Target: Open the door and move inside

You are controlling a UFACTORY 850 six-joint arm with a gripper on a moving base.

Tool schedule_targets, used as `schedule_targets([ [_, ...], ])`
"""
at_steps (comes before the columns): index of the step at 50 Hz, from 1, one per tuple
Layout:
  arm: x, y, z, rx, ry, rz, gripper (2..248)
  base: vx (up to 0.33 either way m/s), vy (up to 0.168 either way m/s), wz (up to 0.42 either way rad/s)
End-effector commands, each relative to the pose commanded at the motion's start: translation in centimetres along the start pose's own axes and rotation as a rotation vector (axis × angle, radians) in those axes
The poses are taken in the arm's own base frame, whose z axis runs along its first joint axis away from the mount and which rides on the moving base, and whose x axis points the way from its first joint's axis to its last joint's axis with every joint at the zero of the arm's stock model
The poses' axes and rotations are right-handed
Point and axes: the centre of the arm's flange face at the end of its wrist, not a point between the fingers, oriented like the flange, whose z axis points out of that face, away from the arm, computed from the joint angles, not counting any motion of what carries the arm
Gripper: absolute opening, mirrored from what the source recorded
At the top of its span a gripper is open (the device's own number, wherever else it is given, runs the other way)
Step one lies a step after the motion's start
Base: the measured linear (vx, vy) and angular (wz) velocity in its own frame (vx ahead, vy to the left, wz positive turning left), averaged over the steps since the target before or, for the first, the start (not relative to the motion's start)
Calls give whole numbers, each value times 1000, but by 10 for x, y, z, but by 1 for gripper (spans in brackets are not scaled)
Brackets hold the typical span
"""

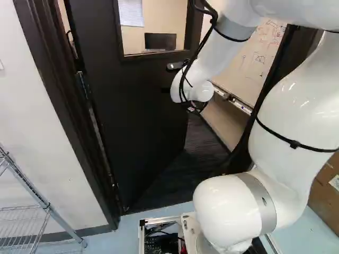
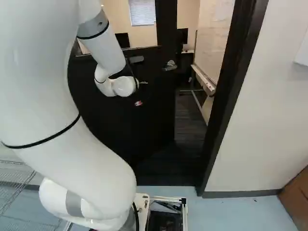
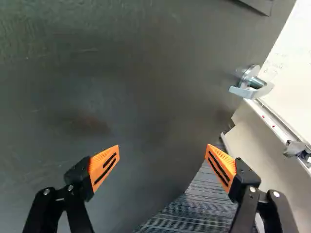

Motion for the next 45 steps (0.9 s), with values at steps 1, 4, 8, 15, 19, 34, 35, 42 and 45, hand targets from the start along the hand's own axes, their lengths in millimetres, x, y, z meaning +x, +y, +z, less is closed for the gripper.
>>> schedule_targets([
  [1,0,0,0,0,0,0,247,0,0,0],
  [4,0,-1,1,1,0,0,247,0,0,0],
  [8,0,-1,1,3,0,-1,247,0,0,0],
  [15,1,-2,1,4,0,-1,247,0,0,0],
  [19,1,-2,1,5,1,-2,247,0,0,0],
  [34,4,-7,12,14,3,-1,247,0,0,0],
  [35,5,-7,13,14,3,1,247,0,0,0],
  [42,7,-10,20,10,4,14,247,0,0,0],
  [45,8,-11,23,7,5,21,247,0,0,0],
])
